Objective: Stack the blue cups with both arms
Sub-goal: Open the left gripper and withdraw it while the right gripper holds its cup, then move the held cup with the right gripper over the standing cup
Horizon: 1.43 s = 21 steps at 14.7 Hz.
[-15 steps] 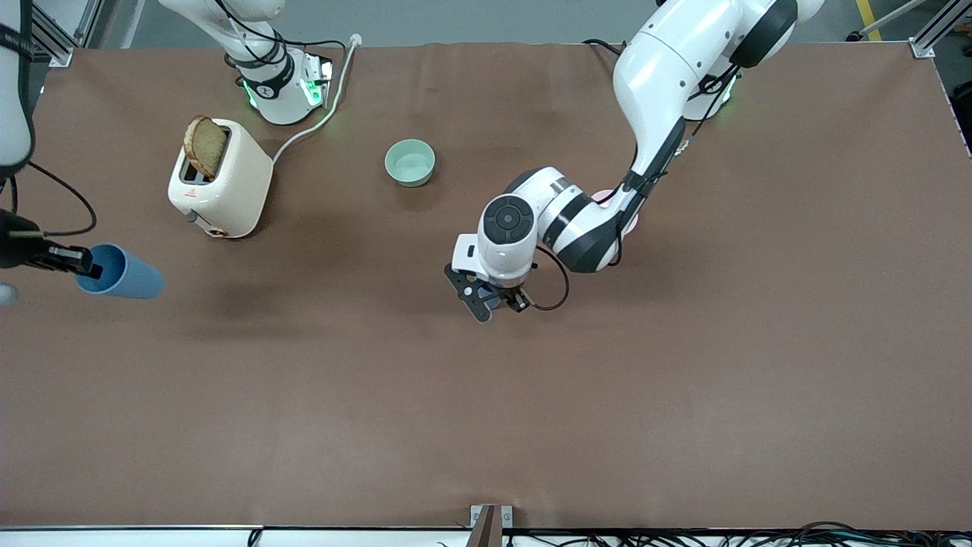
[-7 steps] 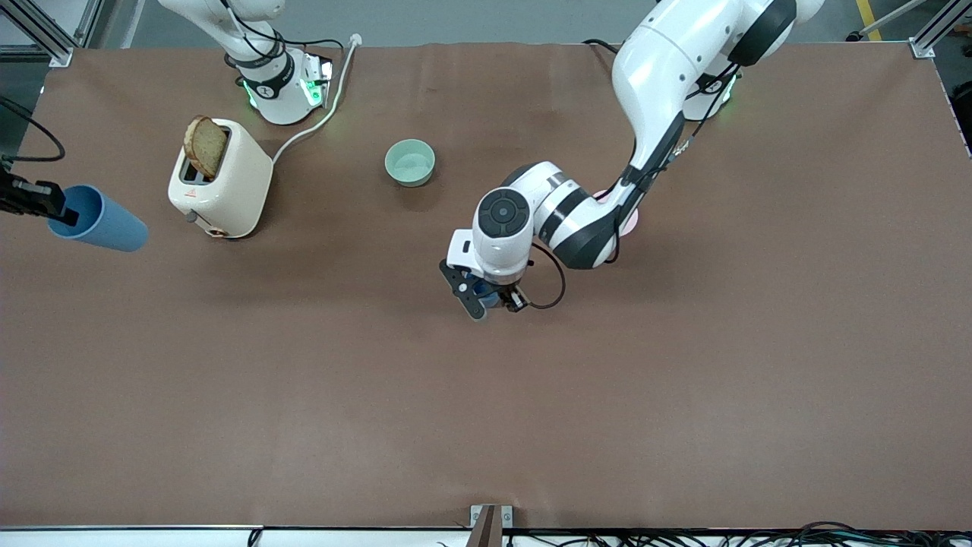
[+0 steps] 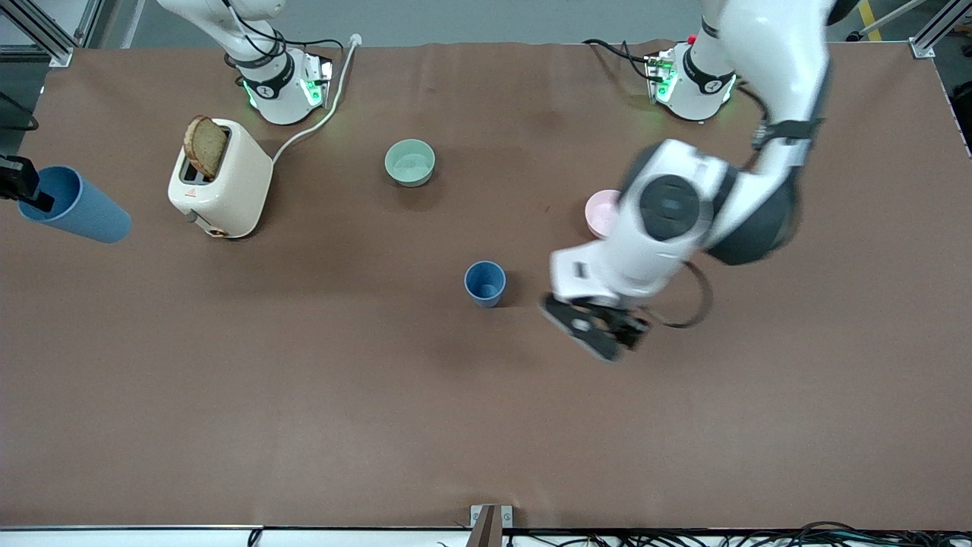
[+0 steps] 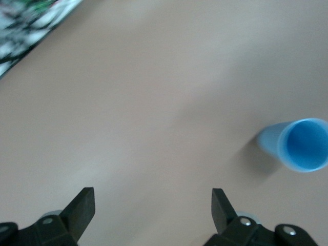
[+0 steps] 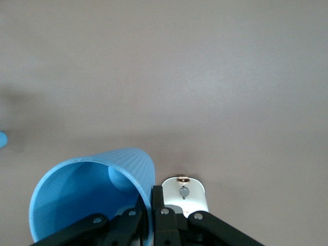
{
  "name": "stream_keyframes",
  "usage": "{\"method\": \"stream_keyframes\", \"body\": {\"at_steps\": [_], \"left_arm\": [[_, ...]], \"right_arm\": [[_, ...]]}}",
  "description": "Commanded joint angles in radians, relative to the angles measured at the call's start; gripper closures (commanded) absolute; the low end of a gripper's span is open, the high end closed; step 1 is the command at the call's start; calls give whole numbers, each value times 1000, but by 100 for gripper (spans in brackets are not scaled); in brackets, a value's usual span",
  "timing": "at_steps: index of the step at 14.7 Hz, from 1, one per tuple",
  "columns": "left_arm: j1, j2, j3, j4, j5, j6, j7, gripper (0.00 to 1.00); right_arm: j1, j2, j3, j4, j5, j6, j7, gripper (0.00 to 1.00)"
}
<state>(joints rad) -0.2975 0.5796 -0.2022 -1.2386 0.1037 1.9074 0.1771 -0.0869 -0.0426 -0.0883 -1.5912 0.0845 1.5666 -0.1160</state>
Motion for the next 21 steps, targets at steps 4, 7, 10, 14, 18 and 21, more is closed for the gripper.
{"method": "stream_keyframes", "body": {"at_steps": [4, 7, 10, 14, 18, 21], "left_arm": [[208, -92, 9, -31, -22, -103, -166, 0], [236, -148, 79, -36, -33, -114, -185, 0], [276, -216, 134, -41, -53, -174, -221, 0], [258, -332, 214, -61, -105, -237, -269, 0], [271, -400, 211, -106, -111, -297, -269, 0], [271, -518, 207, -298, -108, -195, -259, 0]], "right_arm": [[76, 21, -1, 36, 1, -27, 149, 96], [176, 39, -1, 36, 7, -11, 272, 96], [277, 67, -1, 34, 44, 48, 364, 96], [419, 133, -1, 34, 58, 166, 521, 96], [559, 210, 1, 31, 58, 292, 665, 96], [648, 271, -1, 30, 58, 361, 719, 96]]}}
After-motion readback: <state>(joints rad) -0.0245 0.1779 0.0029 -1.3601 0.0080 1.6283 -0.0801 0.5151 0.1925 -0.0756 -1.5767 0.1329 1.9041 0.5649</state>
